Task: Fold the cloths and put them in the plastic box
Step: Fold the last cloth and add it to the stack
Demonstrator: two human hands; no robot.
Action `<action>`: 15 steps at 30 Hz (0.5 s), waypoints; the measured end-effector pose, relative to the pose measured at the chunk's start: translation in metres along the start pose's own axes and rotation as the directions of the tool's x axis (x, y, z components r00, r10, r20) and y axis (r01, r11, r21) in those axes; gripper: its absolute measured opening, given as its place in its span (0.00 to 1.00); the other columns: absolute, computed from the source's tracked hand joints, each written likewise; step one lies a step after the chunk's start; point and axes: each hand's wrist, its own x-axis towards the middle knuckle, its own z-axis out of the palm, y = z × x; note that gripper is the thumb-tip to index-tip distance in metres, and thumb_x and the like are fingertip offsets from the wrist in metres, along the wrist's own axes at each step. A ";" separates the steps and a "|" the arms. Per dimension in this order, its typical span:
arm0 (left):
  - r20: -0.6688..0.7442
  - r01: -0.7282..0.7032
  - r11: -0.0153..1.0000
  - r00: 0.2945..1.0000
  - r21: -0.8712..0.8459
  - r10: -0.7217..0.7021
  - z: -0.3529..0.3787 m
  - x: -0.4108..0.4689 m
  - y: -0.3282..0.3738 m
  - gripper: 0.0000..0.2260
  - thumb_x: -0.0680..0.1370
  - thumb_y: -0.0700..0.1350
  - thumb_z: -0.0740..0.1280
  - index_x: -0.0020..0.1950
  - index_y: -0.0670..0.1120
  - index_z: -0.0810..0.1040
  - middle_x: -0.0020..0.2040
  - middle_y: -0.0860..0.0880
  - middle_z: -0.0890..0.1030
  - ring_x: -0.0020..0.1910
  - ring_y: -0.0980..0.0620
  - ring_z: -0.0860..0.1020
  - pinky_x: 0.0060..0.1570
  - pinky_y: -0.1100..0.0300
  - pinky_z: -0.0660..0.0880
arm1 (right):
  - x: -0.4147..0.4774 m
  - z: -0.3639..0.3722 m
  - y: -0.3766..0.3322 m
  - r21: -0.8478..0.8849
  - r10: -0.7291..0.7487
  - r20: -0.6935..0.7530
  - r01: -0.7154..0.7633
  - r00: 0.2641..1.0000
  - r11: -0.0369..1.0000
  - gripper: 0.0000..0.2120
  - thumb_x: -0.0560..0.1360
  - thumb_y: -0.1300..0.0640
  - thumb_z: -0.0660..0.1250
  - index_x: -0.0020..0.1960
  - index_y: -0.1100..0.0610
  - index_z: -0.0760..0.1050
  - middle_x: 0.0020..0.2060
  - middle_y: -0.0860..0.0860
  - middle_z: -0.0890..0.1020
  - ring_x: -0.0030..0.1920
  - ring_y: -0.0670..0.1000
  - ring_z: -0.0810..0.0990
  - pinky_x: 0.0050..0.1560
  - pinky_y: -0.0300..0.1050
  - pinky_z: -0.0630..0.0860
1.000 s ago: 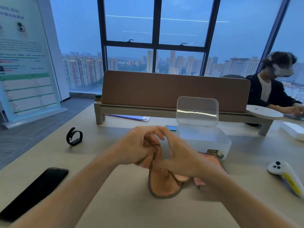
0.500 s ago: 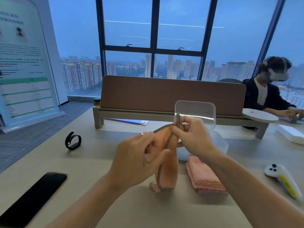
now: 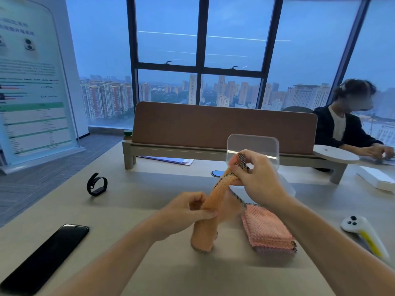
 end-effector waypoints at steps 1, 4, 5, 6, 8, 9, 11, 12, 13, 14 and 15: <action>0.028 0.025 0.997 0.999 -0.076 -0.023 -0.004 -0.003 -0.002 0.13 0.79 0.46 0.73 0.57 0.38 0.80 0.49 0.46 0.84 0.48 0.53 0.81 0.55 0.55 0.78 | -0.001 -0.001 0.001 -0.055 -0.010 0.007 0.010 1.000 0.998 0.06 0.79 0.59 0.71 0.46 0.49 0.81 0.46 0.51 0.85 0.40 0.50 0.87 0.44 0.48 0.86; 0.026 0.053 0.985 0.998 -0.164 -0.049 -0.016 -0.011 0.000 0.10 0.81 0.50 0.70 0.51 0.43 0.80 0.46 0.49 0.82 0.46 0.52 0.79 0.49 0.55 0.76 | -0.005 -0.003 0.001 -0.207 -0.030 0.033 0.037 0.999 0.978 0.04 0.79 0.58 0.70 0.50 0.52 0.84 0.51 0.47 0.82 0.41 0.48 0.85 0.42 0.38 0.82; 0.011 0.032 0.993 0.999 -0.111 -0.031 -0.020 -0.012 0.000 0.09 0.82 0.51 0.68 0.49 0.46 0.80 0.44 0.50 0.80 0.45 0.53 0.78 0.47 0.56 0.74 | -0.006 -0.004 0.001 -0.171 -0.019 0.064 0.030 0.998 0.985 0.04 0.79 0.58 0.70 0.51 0.53 0.84 0.50 0.47 0.83 0.39 0.48 0.86 0.40 0.36 0.82; -0.002 -0.006 1.000 1.000 -0.017 0.006 -0.022 -0.014 0.002 0.09 0.83 0.51 0.67 0.47 0.48 0.79 0.42 0.52 0.79 0.43 0.54 0.76 0.46 0.56 0.73 | -0.008 -0.005 0.001 -0.115 -0.002 0.106 0.014 0.994 0.993 0.04 0.79 0.59 0.70 0.51 0.55 0.84 0.48 0.48 0.85 0.38 0.47 0.87 0.40 0.36 0.83; -0.017 -0.096 0.964 0.994 0.246 0.103 -0.027 -0.016 0.002 0.09 0.82 0.53 0.66 0.45 0.52 0.78 0.39 0.55 0.77 0.40 0.55 0.74 0.44 0.53 0.71 | -0.009 -0.006 0.005 -0.052 0.010 0.180 0.000 0.984 0.999 0.04 0.78 0.58 0.72 0.49 0.56 0.86 0.43 0.50 0.88 0.40 0.47 0.88 0.48 0.43 0.85; -0.021 -0.132 0.914 0.988 0.383 0.151 -0.028 -0.018 0.002 0.08 0.81 0.54 0.66 0.45 0.53 0.78 0.38 0.58 0.77 0.39 0.57 0.74 0.43 0.53 0.73 | -0.009 -0.008 0.006 -0.051 0.005 0.217 0.006 0.976 0.999 0.03 0.77 0.57 0.74 0.47 0.55 0.86 0.41 0.49 0.88 0.42 0.47 0.88 0.52 0.47 0.85; -0.041 -0.147 0.772 0.975 0.618 0.219 -0.032 -0.024 0.007 0.09 0.82 0.58 0.64 0.44 0.58 0.75 0.38 0.59 0.77 0.37 0.58 0.75 0.40 0.59 0.74 | -0.013 -0.012 0.006 -0.033 0.009 0.291 0.001 0.957 0.999 0.03 0.73 0.57 0.77 0.46 0.55 0.86 0.41 0.47 0.89 0.44 0.46 0.88 0.55 0.48 0.83; -0.051 -0.146 0.711 0.967 0.688 0.248 -0.032 -0.030 0.013 0.10 0.82 0.60 0.61 0.42 0.60 0.72 0.38 0.60 0.76 0.37 0.59 0.75 0.37 0.64 0.70 | -0.015 -0.015 0.005 -0.030 0.016 0.317 -0.007 0.948 1.000 0.05 0.72 0.56 0.78 0.46 0.56 0.86 0.41 0.47 0.89 0.44 0.45 0.88 0.54 0.45 0.84; -0.063 -0.147 0.673 0.959 0.725 0.277 -0.033 -0.034 0.018 0.12 0.82 0.62 0.57 0.42 0.61 0.69 0.38 0.61 0.75 0.36 0.58 0.74 0.35 0.67 0.66 | -0.017 -0.017 0.005 -0.047 0.018 0.335 -0.003 0.942 0.999 0.06 0.71 0.56 0.79 0.46 0.56 0.86 0.41 0.46 0.89 0.44 0.44 0.88 0.52 0.41 0.83; -0.073 -0.155 0.655 0.949 0.740 0.306 -0.033 -0.038 0.022 0.13 0.82 0.63 0.53 0.41 0.61 0.67 0.37 0.60 0.74 0.35 0.58 0.74 0.34 0.67 0.66 | -0.019 -0.019 0.004 -0.084 0.016 0.343 0.014 0.939 0.996 0.06 0.71 0.57 0.79 0.46 0.56 0.85 0.41 0.45 0.89 0.43 0.42 0.87 0.50 0.37 0.83; -0.077 -0.165 0.644 0.941 0.747 0.331 -0.033 -0.039 0.024 0.13 0.82 0.63 0.50 0.42 0.60 0.66 0.38 0.60 0.73 0.35 0.57 0.73 0.34 0.67 0.67 | -0.020 -0.021 0.002 -0.129 0.009 0.330 0.035 0.944 0.991 0.05 0.71 0.57 0.79 0.46 0.56 0.85 0.41 0.44 0.89 0.42 0.40 0.87 0.47 0.33 0.81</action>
